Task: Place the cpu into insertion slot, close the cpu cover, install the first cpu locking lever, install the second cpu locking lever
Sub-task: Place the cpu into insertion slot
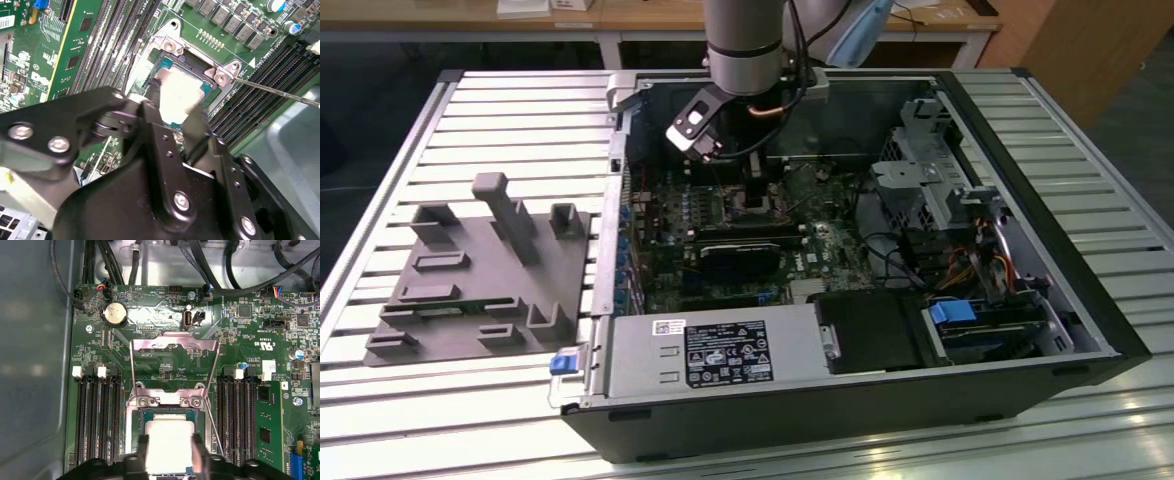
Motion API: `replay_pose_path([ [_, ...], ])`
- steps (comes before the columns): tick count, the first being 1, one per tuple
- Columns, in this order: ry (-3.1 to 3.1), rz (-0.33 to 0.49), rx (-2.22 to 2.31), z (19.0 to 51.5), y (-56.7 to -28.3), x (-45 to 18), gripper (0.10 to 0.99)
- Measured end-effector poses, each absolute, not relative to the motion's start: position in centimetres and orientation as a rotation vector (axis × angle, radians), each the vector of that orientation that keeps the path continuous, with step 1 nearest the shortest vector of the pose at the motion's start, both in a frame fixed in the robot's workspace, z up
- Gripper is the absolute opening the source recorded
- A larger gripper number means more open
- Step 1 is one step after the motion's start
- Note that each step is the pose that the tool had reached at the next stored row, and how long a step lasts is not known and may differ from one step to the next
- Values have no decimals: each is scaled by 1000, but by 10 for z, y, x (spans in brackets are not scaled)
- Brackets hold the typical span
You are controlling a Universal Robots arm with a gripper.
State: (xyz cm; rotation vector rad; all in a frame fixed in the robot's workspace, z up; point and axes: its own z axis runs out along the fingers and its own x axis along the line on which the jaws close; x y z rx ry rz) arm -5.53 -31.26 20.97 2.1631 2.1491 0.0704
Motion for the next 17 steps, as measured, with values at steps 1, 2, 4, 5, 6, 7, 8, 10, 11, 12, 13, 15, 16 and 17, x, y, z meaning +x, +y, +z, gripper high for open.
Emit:
replay_pose_path([
  [1,2149,70,2163,210,-313,-55,412],
  [2,2149,70,2163,210,-313,-55,412],
  [4,2149,70,2163,210,-313,-55,294],
  [5,2149,70,2163,210,-313,-55,294],
  [6,2149,70,2163,210,-313,-55,235],
  [7,2149,70,2163,210,-313,-55,235],
  [8,2149,70,2163,210,-313,-55,176],
  [10,2149,70,2163,210,-313,-55,102],
  [11,2149,70,2163,210,-313,-55,102],
  [12,2149,70,2163,210,-313,-55,102],
  [13,2149,70,2163,210,-313,-55,102],
  [15,2149,70,2163,210,-313,-55,102],
  [16,2149,70,2163,210,-313,-55,102],
  [17,2149,69,2163,211,-313,-55,102],
])
